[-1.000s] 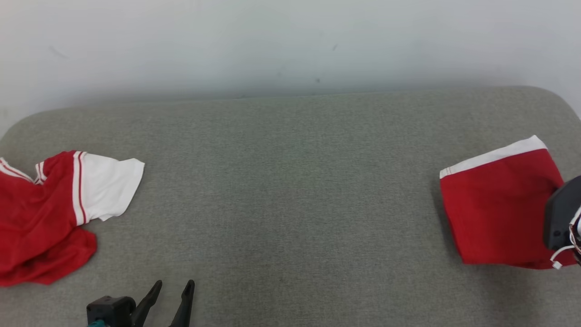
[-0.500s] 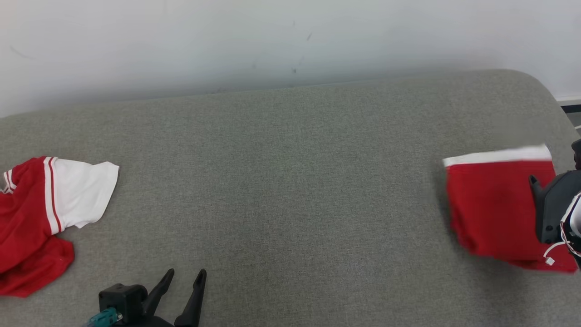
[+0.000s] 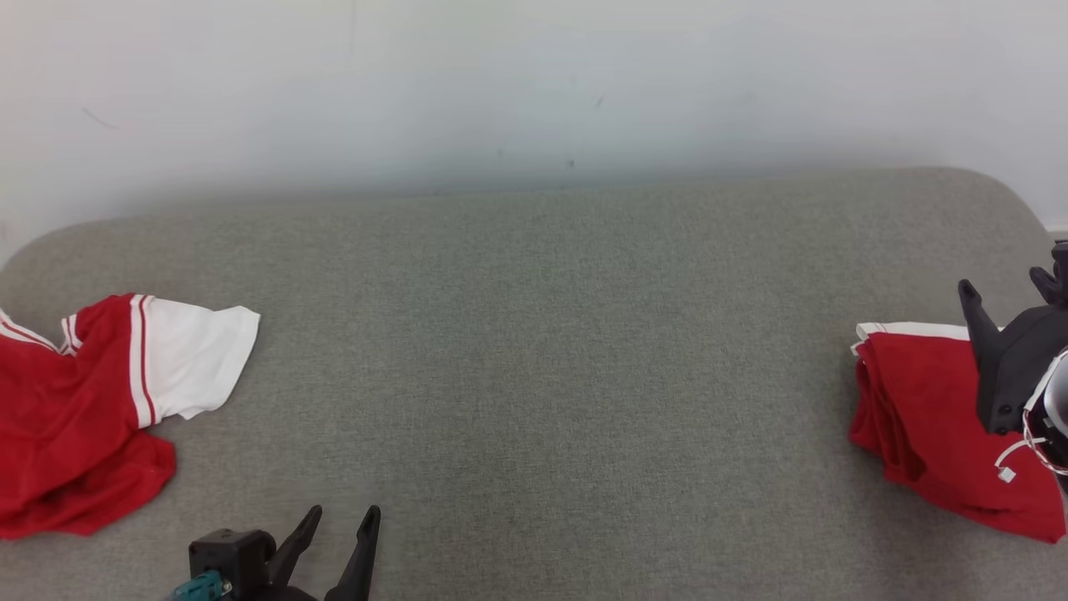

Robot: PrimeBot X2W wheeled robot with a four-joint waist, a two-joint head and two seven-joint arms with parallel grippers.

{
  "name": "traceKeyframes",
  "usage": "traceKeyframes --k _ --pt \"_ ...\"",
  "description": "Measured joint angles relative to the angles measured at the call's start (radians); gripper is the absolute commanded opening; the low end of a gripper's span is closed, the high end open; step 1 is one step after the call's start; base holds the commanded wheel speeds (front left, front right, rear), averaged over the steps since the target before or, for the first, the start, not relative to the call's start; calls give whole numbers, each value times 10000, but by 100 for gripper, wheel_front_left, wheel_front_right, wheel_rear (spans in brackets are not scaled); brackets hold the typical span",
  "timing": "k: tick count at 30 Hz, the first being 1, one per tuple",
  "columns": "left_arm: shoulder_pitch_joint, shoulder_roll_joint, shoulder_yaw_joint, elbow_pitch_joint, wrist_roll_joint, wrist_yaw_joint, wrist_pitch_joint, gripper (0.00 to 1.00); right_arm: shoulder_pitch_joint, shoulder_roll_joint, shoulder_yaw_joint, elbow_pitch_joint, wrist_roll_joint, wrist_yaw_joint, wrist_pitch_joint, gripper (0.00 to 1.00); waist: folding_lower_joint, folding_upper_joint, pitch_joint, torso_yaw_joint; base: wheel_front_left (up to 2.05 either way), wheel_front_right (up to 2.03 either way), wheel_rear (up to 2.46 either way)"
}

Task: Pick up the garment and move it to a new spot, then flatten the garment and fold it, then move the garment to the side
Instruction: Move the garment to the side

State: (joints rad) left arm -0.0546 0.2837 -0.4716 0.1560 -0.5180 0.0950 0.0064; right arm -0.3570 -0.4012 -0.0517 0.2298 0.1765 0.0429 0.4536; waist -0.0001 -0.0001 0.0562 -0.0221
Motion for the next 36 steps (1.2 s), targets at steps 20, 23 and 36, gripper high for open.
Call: traceKeyframes --k 20,23,36 --pt "-311 44 251 182 360 33 -788 100 1990 1613 514 -1323 1384 640 -3342 100 -1 0 -1125 1261 0 0 0" --pt "-311 98 384 176 525 102 -984 100 2446 2004 539 -1511 1480 640 -3762 100 -1 0 -1298 1439 0 0 0" --pt "342 345 1085 -35 721 203 -1760 100 3942 3020 424 -1753 1440 -199 -5285 100 0 0 -1711 1625 0 0 0"
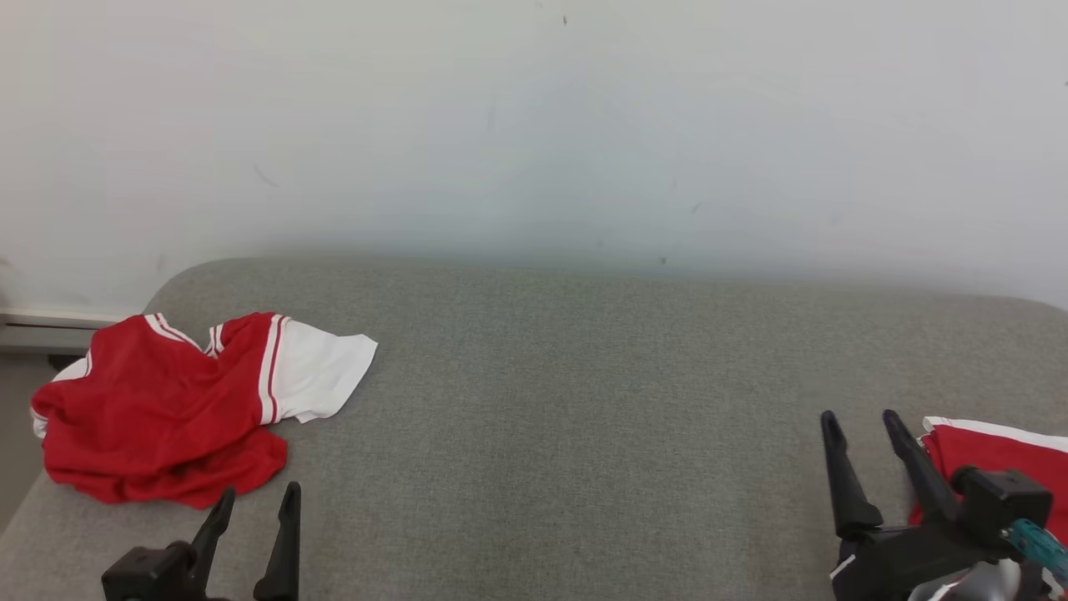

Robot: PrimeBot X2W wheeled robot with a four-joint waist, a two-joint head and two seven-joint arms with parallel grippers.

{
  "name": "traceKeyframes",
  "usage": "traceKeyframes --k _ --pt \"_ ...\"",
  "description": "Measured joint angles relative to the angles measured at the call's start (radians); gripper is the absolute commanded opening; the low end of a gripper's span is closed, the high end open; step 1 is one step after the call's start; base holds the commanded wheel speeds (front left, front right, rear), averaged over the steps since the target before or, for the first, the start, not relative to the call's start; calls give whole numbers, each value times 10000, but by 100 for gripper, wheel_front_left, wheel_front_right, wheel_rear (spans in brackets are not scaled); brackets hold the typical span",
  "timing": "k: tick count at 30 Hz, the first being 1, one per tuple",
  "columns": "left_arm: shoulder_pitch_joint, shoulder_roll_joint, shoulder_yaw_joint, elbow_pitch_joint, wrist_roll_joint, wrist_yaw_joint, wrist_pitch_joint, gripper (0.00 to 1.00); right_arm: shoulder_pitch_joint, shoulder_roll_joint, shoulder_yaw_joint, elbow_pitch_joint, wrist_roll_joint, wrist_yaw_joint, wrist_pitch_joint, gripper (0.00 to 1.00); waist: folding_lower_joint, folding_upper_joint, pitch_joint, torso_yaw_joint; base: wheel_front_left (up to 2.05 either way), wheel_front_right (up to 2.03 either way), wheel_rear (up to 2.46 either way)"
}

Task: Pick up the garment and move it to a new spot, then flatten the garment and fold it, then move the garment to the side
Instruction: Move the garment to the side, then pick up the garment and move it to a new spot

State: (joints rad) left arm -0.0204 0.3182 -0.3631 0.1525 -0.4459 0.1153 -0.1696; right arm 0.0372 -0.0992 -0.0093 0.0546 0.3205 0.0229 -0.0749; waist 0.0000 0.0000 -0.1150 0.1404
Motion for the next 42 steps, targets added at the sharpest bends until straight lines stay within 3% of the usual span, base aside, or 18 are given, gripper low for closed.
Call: traceKeyframes --k 10,20,42 --pt "648 -8 347 -44 -6 77 -180 100 404 123 -453 127 13 -487 -738 100 0 0 -92 -503 0 0 0" --pt "741 -105 324 -46 -2 77 -186 100 598 174 -489 330 123 -493 -1030 100 0 0 -62 -882 0 0 0" --pt "711 -186 299 38 88 79 19 100 570 196 -468 610 226 -479 -1254 100 0 0 58 -768 0 0 0"
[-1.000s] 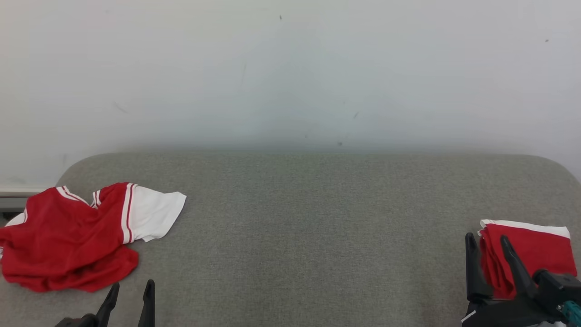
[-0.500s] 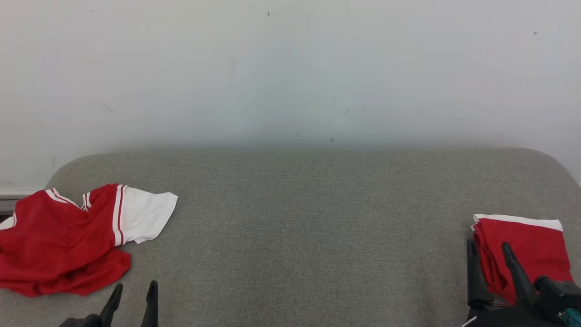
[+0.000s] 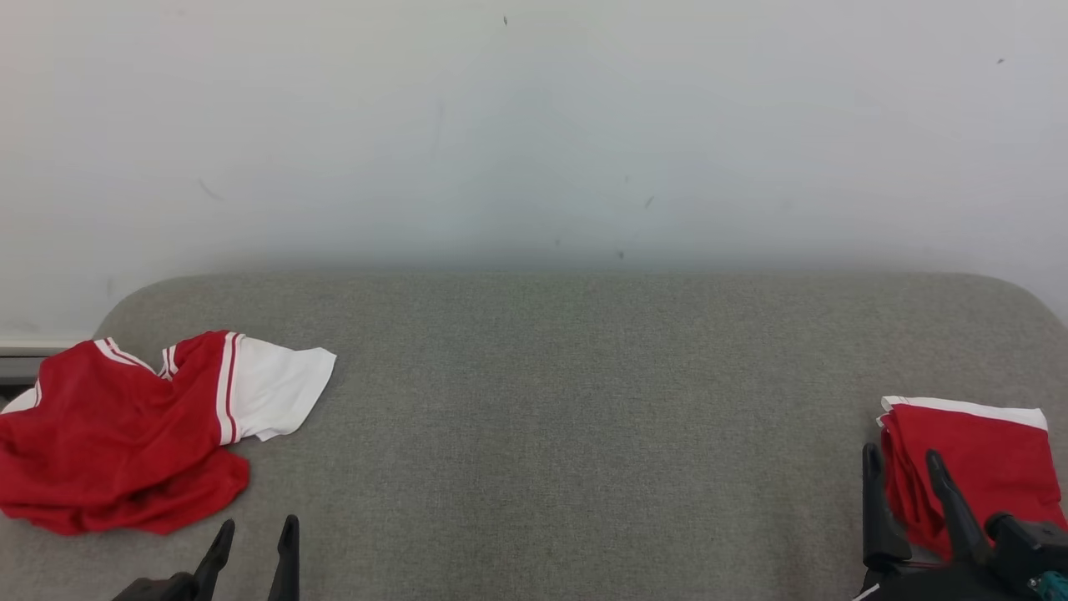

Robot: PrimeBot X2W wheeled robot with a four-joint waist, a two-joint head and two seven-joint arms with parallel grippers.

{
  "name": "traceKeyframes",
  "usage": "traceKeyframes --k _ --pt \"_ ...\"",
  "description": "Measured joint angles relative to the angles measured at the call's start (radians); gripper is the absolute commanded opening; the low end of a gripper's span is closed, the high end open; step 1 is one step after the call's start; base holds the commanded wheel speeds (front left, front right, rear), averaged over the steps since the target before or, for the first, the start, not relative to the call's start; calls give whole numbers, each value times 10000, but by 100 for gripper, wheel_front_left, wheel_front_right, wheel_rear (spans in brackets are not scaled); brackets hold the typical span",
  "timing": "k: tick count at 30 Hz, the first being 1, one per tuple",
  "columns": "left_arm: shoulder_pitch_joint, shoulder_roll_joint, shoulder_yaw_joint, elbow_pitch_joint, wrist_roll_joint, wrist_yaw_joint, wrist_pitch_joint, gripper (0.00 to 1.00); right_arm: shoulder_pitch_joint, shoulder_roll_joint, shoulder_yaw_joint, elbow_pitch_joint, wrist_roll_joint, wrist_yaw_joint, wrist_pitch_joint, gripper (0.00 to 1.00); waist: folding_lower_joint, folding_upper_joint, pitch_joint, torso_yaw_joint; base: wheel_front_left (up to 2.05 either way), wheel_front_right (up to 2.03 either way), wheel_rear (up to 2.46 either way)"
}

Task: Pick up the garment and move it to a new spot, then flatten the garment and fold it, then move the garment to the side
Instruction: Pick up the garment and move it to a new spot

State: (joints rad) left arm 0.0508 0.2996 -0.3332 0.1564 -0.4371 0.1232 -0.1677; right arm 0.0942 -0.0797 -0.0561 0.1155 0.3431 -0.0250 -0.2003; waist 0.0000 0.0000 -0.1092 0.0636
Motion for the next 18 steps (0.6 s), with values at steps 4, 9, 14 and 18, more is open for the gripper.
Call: traceKeyframes --k 4,9,14,18 --pt "-243 -52 -119 65 173 -2 98 100 48 4 -119 4 79 0 -38 100 0 0 6 174 0 0 0" --pt "-387 -71 -247 104 316 -2 150 100 59 33 -115 21 105 2 -115 100 0 0 25 564 0 0 0" --pt "-350 17 -186 86 334 -2 192 100 28 88 84 96 167 92 -115 100 0 0 47 1131 0 0 0" --pt "-259 188 -10 25 334 0 219 100 -29 144 322 128 167 169 -121 100 0 0 75 1658 0 0 0"
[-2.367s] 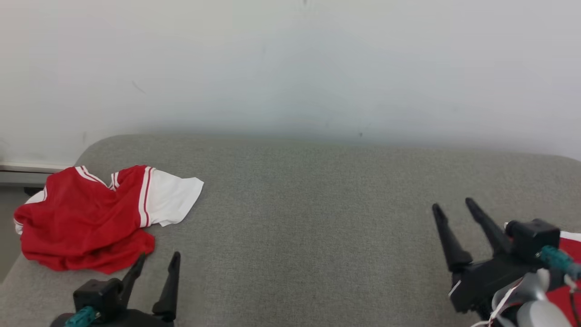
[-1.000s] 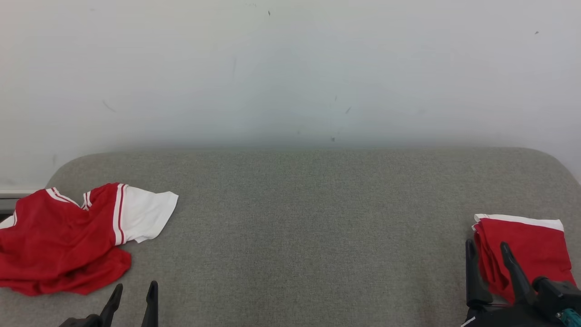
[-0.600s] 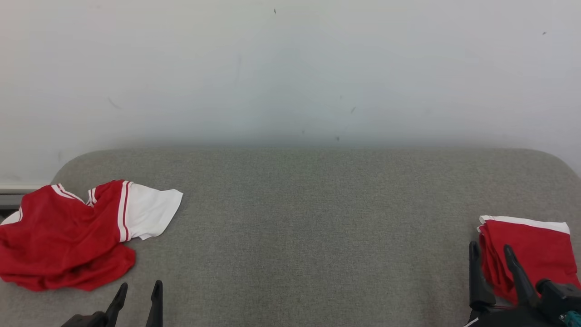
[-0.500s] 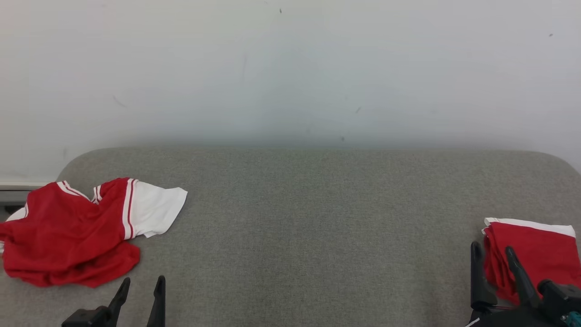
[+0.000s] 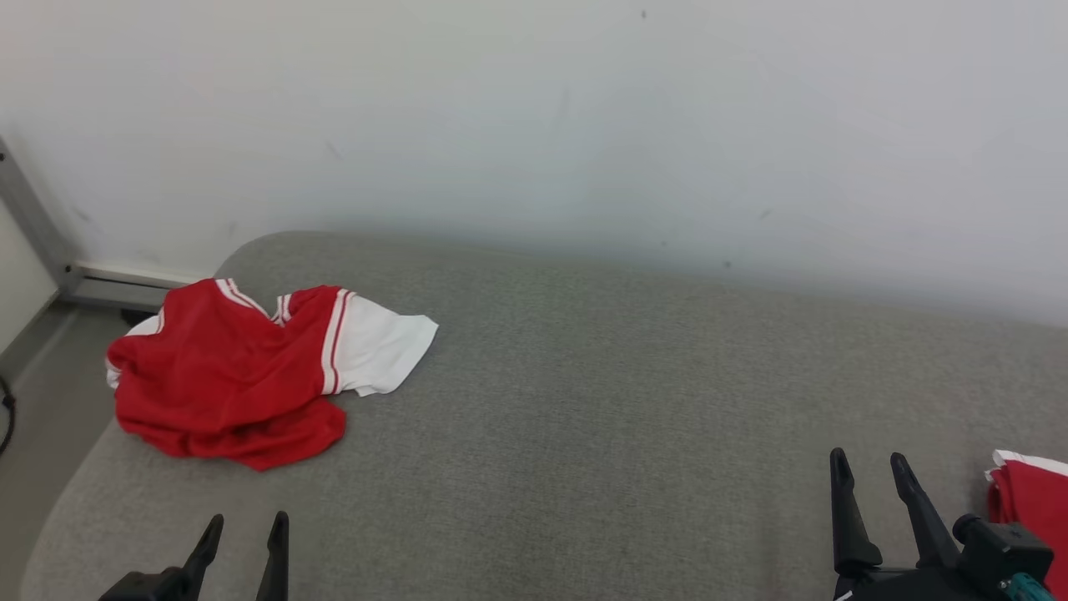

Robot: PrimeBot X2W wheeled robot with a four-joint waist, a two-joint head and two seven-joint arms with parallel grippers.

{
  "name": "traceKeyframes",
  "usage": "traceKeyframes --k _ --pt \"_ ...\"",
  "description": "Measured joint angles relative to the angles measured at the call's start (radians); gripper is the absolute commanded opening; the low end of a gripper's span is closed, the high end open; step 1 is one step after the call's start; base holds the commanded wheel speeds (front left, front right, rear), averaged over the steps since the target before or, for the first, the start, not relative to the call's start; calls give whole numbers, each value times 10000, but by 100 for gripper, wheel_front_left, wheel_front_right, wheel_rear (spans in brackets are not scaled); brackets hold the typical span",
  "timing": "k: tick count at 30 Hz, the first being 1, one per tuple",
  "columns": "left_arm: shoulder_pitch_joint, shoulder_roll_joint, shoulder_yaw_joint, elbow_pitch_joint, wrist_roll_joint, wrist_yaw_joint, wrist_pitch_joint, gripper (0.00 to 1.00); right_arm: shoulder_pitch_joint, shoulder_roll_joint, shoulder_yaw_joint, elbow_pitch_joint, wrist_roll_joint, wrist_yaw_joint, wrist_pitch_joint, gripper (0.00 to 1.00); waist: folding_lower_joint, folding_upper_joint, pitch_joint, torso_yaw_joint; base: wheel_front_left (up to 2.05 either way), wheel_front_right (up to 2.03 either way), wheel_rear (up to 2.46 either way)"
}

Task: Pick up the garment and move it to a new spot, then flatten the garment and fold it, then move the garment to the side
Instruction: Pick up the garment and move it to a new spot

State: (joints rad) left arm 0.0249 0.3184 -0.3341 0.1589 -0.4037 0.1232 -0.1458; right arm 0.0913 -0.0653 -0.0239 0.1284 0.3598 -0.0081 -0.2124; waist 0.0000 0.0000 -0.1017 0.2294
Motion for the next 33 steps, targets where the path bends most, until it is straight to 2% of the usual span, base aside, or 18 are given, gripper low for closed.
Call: traceKeyframes --k 12,18,26,31,33 --pt "151 -10 253 -255 23 0 50 100 -294 21 245 240 0 98 -6 100 0 0 155 1692 0 0 0" --pt "349 4 606 -337 6 10 -17 100 -1220 25 593 343 -42 257 8 100 0 0 374 2386 0 0 0" --pt "331 -48 608 -334 2 10 65 100 -1216 29 677 688 -71 318 6 100 2 1 582 2689 0 0 0" --pt "151 -142 408 -130 -107 -19 506 100 -1178 29 616 669 -63 347 -6 100 2 1 588 2673 0 0 0" --pt "-182 -309 326 10 -318 -188 851 100 -1162 25 627 617 -65 349 -6 100 2 0 619 2680 0 0 0"
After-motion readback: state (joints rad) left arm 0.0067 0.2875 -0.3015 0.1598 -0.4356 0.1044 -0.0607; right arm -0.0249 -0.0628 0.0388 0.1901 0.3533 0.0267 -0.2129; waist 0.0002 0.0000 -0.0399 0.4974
